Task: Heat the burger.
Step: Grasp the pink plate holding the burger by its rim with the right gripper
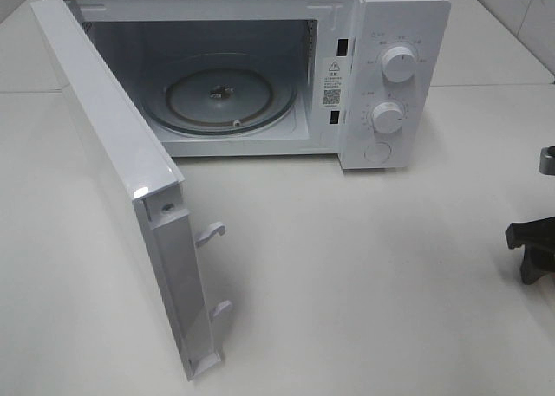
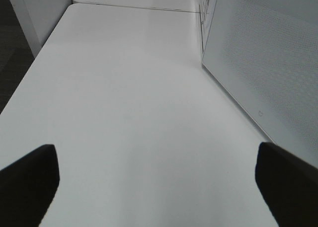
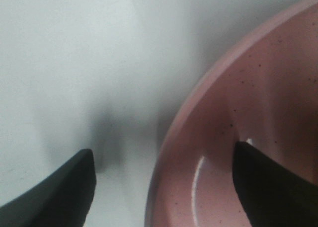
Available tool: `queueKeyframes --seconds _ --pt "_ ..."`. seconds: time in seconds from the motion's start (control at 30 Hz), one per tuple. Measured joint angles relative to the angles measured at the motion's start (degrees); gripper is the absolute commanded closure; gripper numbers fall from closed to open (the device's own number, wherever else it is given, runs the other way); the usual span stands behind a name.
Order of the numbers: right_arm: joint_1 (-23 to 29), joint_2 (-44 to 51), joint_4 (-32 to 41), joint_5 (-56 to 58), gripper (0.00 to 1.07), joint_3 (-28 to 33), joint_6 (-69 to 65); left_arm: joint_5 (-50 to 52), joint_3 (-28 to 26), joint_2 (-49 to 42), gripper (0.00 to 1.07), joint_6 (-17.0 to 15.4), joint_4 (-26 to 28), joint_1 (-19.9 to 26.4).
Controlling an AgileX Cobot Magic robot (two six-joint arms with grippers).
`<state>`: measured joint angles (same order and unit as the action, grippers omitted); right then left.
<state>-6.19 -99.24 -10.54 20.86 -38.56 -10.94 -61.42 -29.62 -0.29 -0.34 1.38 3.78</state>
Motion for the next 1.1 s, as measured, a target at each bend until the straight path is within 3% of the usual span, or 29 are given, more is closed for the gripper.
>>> queueKeyframes --seconds 0.73,0.8,0.9,0.97,1.0,1.07,1.1 --pt "0.0 0.0 -0.3 -1.5 0.36 1.4 -0.1 0.0 0.0 0.0 0.07 0.0 0.0 0.0" --pt "0.0 0.1 -0.6 -1.8 0.46 1.7 -0.1 0.0 0.0 0.0 0.07 0.0 0.0 0.0" --pt "0.0 0.1 -0.7 -2.0 0.50 1.8 -0.1 0.0 0.0 0.0 0.07 0.0 0.0 0.0" --pt "0.0 0.1 -0.7 -2.3 0.67 1.8 -1.0 0.0 0.0 0.0 0.07 0.0 0.0 0.0" --pt "0.0 0.1 -0.7 -2.3 0.67 1.8 -1.0 0.0 0.0 0.0 0.07 0.0 0.0 0.0" --pt "0.0 0.1 -0.9 -2.4 0.82 1.8 -1.0 0.0 0.0 0.0 0.07 0.0 0.0 0.0" --pt "0.0 0.1 -0.9 -2.4 0.82 1.8 -1.0 0.0 0.0 0.0 0.07 0.0 0.0 0.0"
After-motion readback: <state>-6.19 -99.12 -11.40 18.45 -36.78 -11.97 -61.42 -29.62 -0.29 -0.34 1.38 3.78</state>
